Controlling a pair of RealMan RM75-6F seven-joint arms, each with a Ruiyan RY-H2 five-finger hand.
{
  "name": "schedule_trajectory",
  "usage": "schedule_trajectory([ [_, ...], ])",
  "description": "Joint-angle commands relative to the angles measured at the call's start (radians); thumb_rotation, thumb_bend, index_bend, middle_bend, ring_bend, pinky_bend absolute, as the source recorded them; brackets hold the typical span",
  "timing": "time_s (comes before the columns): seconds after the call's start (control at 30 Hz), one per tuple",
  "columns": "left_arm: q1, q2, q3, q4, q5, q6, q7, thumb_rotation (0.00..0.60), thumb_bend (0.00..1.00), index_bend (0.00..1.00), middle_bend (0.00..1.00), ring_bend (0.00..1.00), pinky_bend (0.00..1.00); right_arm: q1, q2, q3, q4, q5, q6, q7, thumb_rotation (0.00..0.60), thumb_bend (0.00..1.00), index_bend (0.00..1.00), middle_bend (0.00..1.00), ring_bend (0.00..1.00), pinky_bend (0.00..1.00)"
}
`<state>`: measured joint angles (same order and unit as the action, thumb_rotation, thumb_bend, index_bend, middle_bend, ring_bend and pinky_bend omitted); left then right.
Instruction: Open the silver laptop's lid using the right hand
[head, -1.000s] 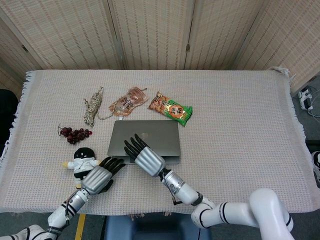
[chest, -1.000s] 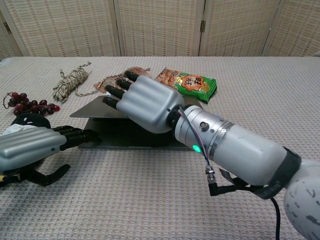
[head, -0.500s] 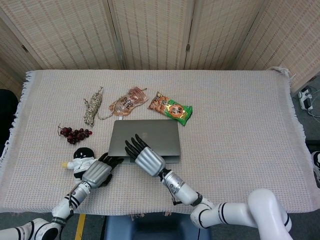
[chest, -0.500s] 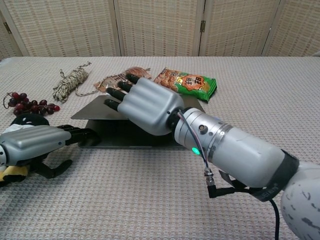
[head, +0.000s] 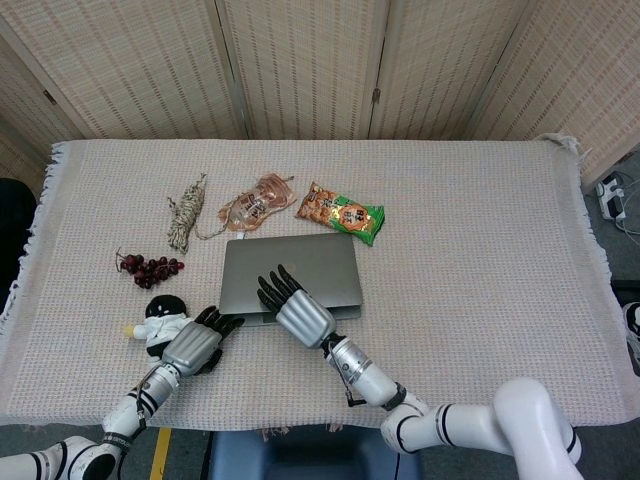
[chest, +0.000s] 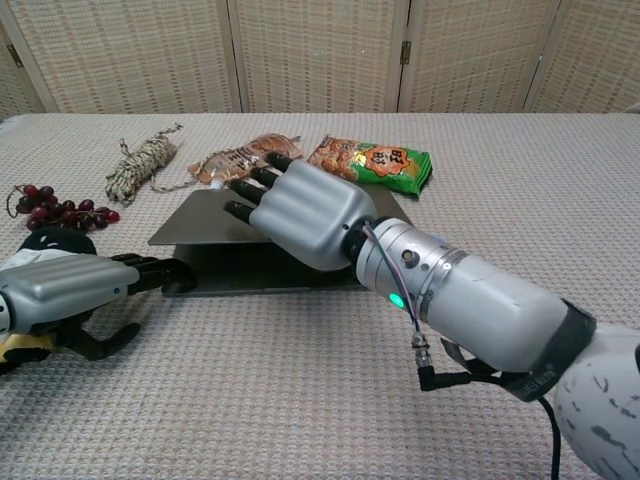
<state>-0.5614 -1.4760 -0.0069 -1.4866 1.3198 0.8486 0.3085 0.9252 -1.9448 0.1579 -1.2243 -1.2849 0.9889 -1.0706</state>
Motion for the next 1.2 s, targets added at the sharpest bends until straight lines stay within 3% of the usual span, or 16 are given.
schedule_trajectory([
  [0.03,-0.002,0.000,0.002,0.002,-0.002,0.001,-0.003,0.600,0.69,0.05,0.05,0.01,0.00,0.002,-0.005,0.001,0.012,0.004,-0.003,0.005,0.600,0.57,0.00,0.00,0.00,0.00],
  [0.4,-0.005,0.003,0.015,-0.002,0.002,0.017,-0.007,0.600,0.69,0.05,0.05,0.01,0.00,0.003,0.006,0.023,0.046,0.019,0.011,0.022,0.600,0.57,0.00,0.00,0.00,0.00],
  [0.9,-0.009,0.005,0.026,-0.010,-0.001,0.032,0.002,0.600,0.69,0.06,0.05,0.01,0.00,0.032,0.097,0.139,-0.015,0.089,0.040,0.042,0.600,0.57,0.00,0.00,0.00,0.00],
  [1.2,-0.012,0.004,0.031,-0.018,-0.008,0.037,0.017,0.600,0.69,0.06,0.05,0.01,0.00,0.086,0.114,0.195,0.022,0.162,0.018,0.027,0.600,0.57,0.00,0.00,0.00,0.00],
])
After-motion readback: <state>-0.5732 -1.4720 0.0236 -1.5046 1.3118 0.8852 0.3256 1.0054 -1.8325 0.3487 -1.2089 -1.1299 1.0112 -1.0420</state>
